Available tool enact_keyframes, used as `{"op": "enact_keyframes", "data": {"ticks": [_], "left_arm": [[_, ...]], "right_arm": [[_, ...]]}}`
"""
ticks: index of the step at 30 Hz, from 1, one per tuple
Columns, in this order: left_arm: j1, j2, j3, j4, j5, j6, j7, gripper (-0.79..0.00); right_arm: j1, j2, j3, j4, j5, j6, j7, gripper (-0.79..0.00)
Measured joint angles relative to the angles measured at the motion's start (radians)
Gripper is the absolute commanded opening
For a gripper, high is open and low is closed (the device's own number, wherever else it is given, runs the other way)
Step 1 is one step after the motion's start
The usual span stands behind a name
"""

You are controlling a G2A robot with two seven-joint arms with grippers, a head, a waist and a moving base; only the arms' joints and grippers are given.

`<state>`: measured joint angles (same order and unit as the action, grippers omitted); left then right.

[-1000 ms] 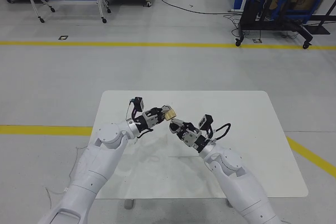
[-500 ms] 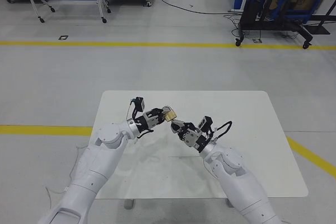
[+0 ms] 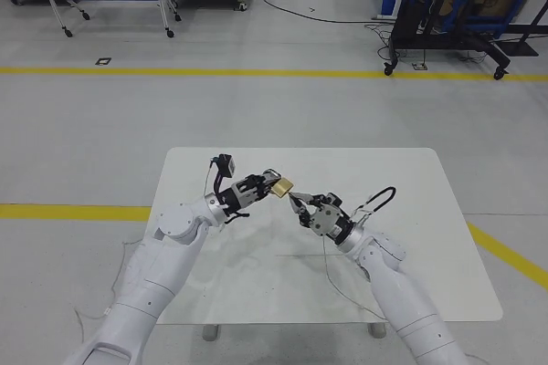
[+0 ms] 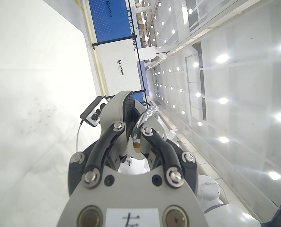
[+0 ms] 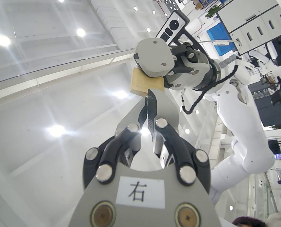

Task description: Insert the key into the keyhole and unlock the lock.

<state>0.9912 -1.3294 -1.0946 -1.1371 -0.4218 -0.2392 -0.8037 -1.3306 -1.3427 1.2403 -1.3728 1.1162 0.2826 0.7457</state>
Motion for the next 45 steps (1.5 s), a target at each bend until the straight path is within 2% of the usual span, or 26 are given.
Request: {"op": "enact_keyframes", "data": {"ticks": [1,2,3,4,7,14,19,23,27,30,36,37,38,40,45], "left_arm": [[-0.001,0.0,0.0,0.0,0.004,0.0,-0.002,-0.785],[-0.002,0.001,-0.001,0.0,0.006,0.001,-0.004,-0.785],[-0.003,0.001,-0.002,0.0,0.008,0.004,-0.005,-0.785],[-0.005,0.002,-0.004,-0.002,0.012,0.01,-0.007,-0.785],[-0.008,0.006,-0.012,-0.011,0.022,0.033,-0.006,-0.785],[-0.035,0.013,-0.006,-0.018,0.095,0.112,-0.015,-0.785],[-0.05,0.012,0.069,-0.04,0.285,0.173,0.004,-0.785],[-0.074,0.002,0.146,-0.022,0.382,0.235,-0.029,-0.785],[-0.133,-0.019,0.234,0.057,0.433,0.319,-0.108,-0.785],[-0.198,-0.046,0.308,0.148,0.475,0.376,-0.146,-0.785],[-0.274,-0.097,0.39,0.28,0.468,0.365,-0.132,-0.785],[-0.284,-0.103,0.403,0.3,0.48,0.365,-0.128,-0.702],[-0.291,-0.108,0.41,0.314,0.487,0.365,-0.123,-0.446],[-0.303,-0.116,0.417,0.342,0.488,0.363,-0.118,0.0],[-0.314,-0.124,0.418,0.375,0.483,0.347,-0.131,0.0]], "right_arm": [[0.002,0.001,0.001,0.003,-0.001,0.006,0.006,-0.785],[0.004,0.002,0.001,0.005,-0.007,0.013,0.009,-0.582],[0.006,0.004,0.0,0.006,-0.019,0.02,0.013,-0.154],[0.01,0.006,0.0,0.005,-0.039,0.024,0.019,0.0],[0.001,0.014,0.015,-0.012,-0.09,-0.01,0.043,0.0],[-0.111,0.051,0.145,-0.131,-0.296,-0.196,0.05,0.0],[-0.263,0.076,0.315,-0.283,-0.431,-0.343,-0.071,0.0],[-0.335,0.081,0.374,-0.358,-0.483,-0.38,-0.139,0.0],[-0.326,0.081,0.37,-0.349,-0.479,-0.378,-0.131,0.0],[-0.327,0.081,0.371,-0.35,-0.479,-0.378,-0.131,0.0],[-0.327,0.081,0.371,-0.35,-0.479,-0.378,-0.131,0.0],[-0.327,0.081,0.371,-0.35,-0.479,-0.378,-0.131,0.0],[-0.327,0.081,0.371,-0.35,-0.479,-0.378,-0.131,0.0],[-0.327,0.081,0.371,-0.35,-0.479,-0.378,-0.131,0.0],[-0.327,0.081,0.371,-0.35,-0.479,-0.378,-0.131,0.0]]}}
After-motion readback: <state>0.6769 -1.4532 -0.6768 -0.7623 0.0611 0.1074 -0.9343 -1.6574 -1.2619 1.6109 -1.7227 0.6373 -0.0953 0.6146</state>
